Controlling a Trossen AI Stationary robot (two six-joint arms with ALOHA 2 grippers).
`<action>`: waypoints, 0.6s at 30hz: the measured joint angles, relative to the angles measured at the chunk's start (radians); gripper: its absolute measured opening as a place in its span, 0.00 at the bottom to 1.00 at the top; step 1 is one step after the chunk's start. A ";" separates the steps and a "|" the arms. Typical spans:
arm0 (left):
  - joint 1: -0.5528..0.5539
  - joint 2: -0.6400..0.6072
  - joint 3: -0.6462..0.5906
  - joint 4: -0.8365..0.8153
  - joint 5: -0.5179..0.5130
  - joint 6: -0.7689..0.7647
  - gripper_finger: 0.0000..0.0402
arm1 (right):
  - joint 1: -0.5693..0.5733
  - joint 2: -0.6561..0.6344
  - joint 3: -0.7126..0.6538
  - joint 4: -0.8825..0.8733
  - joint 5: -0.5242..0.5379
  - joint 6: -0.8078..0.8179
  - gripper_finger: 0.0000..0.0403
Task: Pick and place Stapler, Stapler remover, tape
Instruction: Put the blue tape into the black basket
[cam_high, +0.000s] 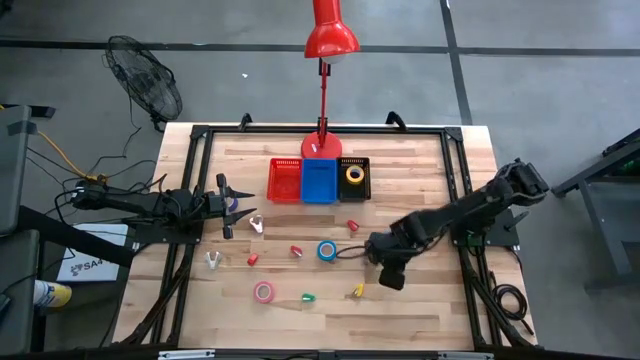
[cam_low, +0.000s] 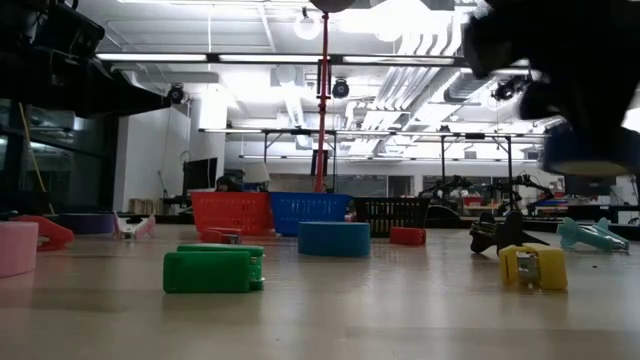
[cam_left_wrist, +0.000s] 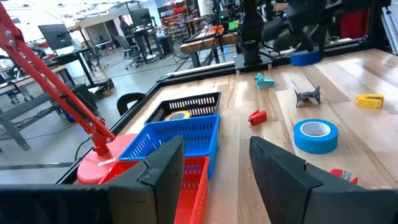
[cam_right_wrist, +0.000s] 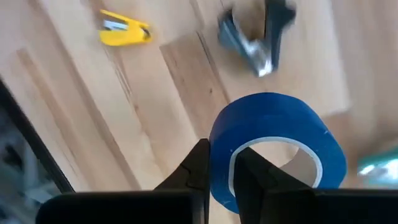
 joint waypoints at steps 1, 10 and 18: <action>0.000 0.000 0.000 0.000 0.000 0.000 0.45 | -0.021 0.000 0.017 -0.019 0.006 -0.063 0.08; 0.000 0.000 0.000 0.000 0.000 0.000 0.45 | -0.236 0.000 0.101 -0.084 0.058 -0.546 0.08; 0.000 0.000 0.000 0.000 0.000 0.000 0.45 | -0.395 0.000 0.102 -0.014 0.086 -0.914 0.08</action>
